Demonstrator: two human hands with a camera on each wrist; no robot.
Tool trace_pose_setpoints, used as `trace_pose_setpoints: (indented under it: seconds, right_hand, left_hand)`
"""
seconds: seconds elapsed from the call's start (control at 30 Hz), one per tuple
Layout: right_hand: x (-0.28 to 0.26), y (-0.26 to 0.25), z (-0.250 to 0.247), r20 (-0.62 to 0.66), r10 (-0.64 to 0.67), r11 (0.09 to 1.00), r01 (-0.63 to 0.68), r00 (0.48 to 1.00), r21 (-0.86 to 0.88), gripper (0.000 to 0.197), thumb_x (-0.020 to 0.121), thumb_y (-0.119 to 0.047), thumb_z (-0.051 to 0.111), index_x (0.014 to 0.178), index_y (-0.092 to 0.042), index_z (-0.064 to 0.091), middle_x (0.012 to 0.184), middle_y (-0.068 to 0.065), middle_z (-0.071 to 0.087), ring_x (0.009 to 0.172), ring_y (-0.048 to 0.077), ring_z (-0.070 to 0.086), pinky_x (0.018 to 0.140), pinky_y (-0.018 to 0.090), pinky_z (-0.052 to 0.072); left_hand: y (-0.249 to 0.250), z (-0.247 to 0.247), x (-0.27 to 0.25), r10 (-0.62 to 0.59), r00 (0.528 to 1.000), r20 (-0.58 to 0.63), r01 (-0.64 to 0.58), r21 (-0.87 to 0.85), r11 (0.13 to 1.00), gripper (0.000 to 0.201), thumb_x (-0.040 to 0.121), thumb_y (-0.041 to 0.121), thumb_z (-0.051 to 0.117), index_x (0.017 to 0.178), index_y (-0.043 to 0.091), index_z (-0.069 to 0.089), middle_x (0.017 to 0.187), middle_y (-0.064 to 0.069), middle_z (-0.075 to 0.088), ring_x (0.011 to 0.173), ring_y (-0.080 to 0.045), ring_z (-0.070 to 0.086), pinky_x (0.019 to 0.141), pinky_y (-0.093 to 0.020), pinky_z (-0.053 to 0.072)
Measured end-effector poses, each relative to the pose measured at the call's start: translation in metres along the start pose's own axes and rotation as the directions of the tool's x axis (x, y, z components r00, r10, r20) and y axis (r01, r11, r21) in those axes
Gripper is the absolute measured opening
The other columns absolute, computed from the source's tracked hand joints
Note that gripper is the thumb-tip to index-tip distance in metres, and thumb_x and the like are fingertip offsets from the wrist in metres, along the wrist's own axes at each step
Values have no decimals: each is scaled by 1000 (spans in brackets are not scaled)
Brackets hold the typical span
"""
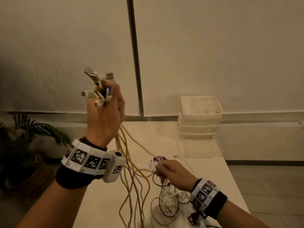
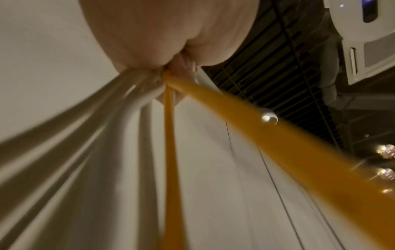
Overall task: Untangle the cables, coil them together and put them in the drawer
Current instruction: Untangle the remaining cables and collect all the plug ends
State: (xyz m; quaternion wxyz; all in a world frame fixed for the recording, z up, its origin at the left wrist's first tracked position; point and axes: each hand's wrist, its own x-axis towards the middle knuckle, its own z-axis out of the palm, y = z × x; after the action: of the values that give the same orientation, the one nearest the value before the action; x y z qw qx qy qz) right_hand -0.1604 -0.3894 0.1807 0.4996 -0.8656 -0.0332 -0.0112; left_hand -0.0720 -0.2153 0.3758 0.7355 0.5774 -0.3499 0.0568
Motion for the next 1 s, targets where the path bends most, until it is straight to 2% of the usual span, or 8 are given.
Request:
trace_pose_setpoints:
  seconds: [0.17, 0.27, 0.33, 0.53, 0.6, 0.7, 0.83, 1.0]
  right_hand:
    - [-22, 49, -3, -48, 180, 983, -181, 982, -26, 36, 102, -29, 40, 70, -18, 52, 52, -6, 52, 50, 9, 51, 65, 42, 49]
    - [-11, 21, -14, -116, 261, 943, -228, 958, 241, 39, 103, -32, 37, 70, -12, 46, 48, -4, 40, 40, 13, 39, 46, 32, 43]
    - [-7, -10, -28, -127, 222, 959, -192, 967, 207, 41, 102, -34, 39, 67, -14, 45, 47, -10, 39, 39, 6, 33, 44, 24, 32]
    - [-12, -69, -76, -19, 110, 994, -111, 994, -23, 33, 99, -21, 48, 67, -14, 53, 51, -11, 42, 45, 8, 35, 45, 21, 33]
    - [-14, -73, -88, -36, 102, 994, -103, 994, -29, 31, 94, -11, 49, 65, -16, 58, 54, -8, 43, 48, 7, 36, 49, 25, 33]
    - [-18, -73, -96, -101, 23, 997, -16, 995, 70, 27, 96, -12, 52, 73, -15, 66, 54, -6, 41, 48, 7, 36, 51, 25, 32]
    - [-27, -56, -84, -211, -33, 989, 63, 977, 136, 24, 99, -18, 50, 87, -7, 67, 55, 1, 50, 53, 14, 47, 57, 25, 41]
    - [-36, -2, -48, -205, 60, 967, -6, 977, 254, 30, 102, -18, 42, 79, -9, 60, 58, 7, 51, 55, 20, 50, 63, 30, 45]
  left_hand:
    - [7, -25, 3, 49, 996, -76, -52, -32, 998, 36, 77, 64, 56, 72, 29, 53, 51, 14, 49, 41, 2, 42, 39, -13, 34]
    - [-12, -6, -13, 103, 962, 254, -169, 256, 952, 8, 89, 36, 64, 87, 33, 57, 72, 12, 59, 62, 1, 56, 57, -12, 45]
    - [-39, 13, -32, -84, 885, 458, -148, 448, 882, 18, 84, 27, 72, 91, 30, 57, 84, 8, 64, 74, -2, 63, 66, -22, 52]
    - [-92, 45, -58, -173, 846, 505, -126, 504, 854, 35, 91, 14, 65, 123, 23, 56, 93, 8, 72, 84, -8, 67, 76, -27, 53]
    - [-98, 48, -52, -166, 836, 523, -186, 554, 811, 18, 93, 17, 59, 110, 22, 63, 87, 6, 72, 81, -15, 67, 73, -32, 53]
    - [-101, 51, -41, -196, 843, 501, -222, 656, 721, 11, 92, 19, 51, 93, 23, 62, 77, 3, 68, 72, -22, 60, 68, -44, 51]
    - [-78, 50, -24, -49, 956, 290, -148, 617, 773, 24, 94, 4, 54, 110, 17, 66, 82, 8, 67, 64, 0, 58, 56, -11, 45]
    - [-43, 29, 4, 200, 980, 20, -176, 561, 809, 17, 95, 15, 59, 104, 30, 61, 80, 12, 61, 62, 0, 53, 53, -14, 40]
